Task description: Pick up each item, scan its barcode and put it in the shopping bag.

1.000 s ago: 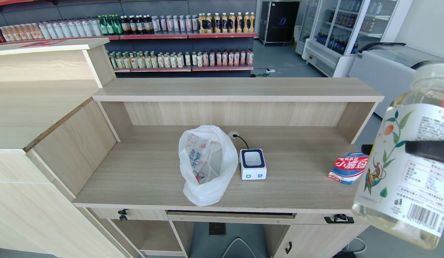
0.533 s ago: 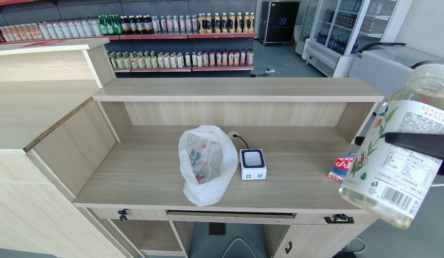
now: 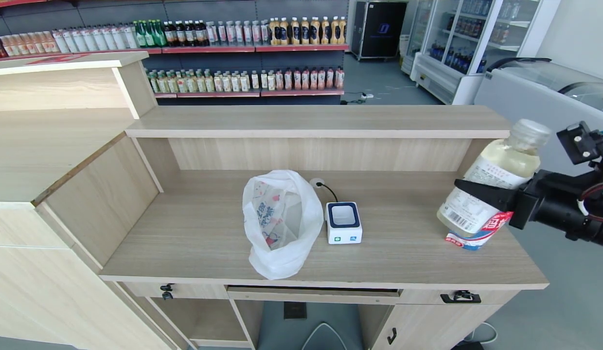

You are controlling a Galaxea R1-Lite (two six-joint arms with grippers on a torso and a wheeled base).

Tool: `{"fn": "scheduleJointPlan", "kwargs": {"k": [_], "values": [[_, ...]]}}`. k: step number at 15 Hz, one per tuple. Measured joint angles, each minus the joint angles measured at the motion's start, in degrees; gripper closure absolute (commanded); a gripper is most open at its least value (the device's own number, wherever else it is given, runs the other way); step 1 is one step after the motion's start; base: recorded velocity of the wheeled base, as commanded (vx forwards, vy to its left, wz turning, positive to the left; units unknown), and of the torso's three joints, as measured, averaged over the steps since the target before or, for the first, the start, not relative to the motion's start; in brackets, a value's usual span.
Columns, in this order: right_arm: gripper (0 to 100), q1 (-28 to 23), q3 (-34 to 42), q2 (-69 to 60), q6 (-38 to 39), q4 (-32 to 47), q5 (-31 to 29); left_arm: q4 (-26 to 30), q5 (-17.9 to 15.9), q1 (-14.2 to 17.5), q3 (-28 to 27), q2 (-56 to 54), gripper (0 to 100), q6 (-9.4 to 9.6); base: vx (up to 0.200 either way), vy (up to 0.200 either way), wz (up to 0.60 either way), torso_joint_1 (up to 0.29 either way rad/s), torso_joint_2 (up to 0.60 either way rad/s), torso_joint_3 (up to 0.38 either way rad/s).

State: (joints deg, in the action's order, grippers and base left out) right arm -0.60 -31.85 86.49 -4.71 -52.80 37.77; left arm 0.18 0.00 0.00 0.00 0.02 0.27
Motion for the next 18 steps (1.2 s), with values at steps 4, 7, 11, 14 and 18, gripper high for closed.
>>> {"fn": "scheduleJointPlan", "kwargs": {"k": [4,7,11,14,18], "values": [[100,-7.14,1.15,7.78,-25.43,-2.16,-0.77,0.0,0.0,0.0,0.0,0.0,0,0.0,0.0,0.0,0.0,0.0,0.0,0.0],[100,-10.2,1.15,11.35,-40.7,-2.29,-0.74,0.0,0.0,0.0,0.0,0.0,0,0.0,0.0,0.0,0.0,0.0,0.0,0.0],[100,-13.48,0.07,13.29,-53.59,-2.4,-0.49,0.0,0.0,0.0,0.0,0.0,0,0.0,0.0,0.0,0.0,0.0,0.0,0.0],[100,-14.31,-0.65,13.84,-55.83,-7.83,-0.33,0.0,0.0,0.0,0.0,0.0,0,0.0,0.0,0.0,0.0,0.0,0.0,0.0],[100,-14.53,-0.65,15.3,-56.74,-15.52,-0.38,0.0,0.0,0.0,0.0,0.0,0,0.0,0.0,0.0,0.3,0.0,0.0,0.001]]}}
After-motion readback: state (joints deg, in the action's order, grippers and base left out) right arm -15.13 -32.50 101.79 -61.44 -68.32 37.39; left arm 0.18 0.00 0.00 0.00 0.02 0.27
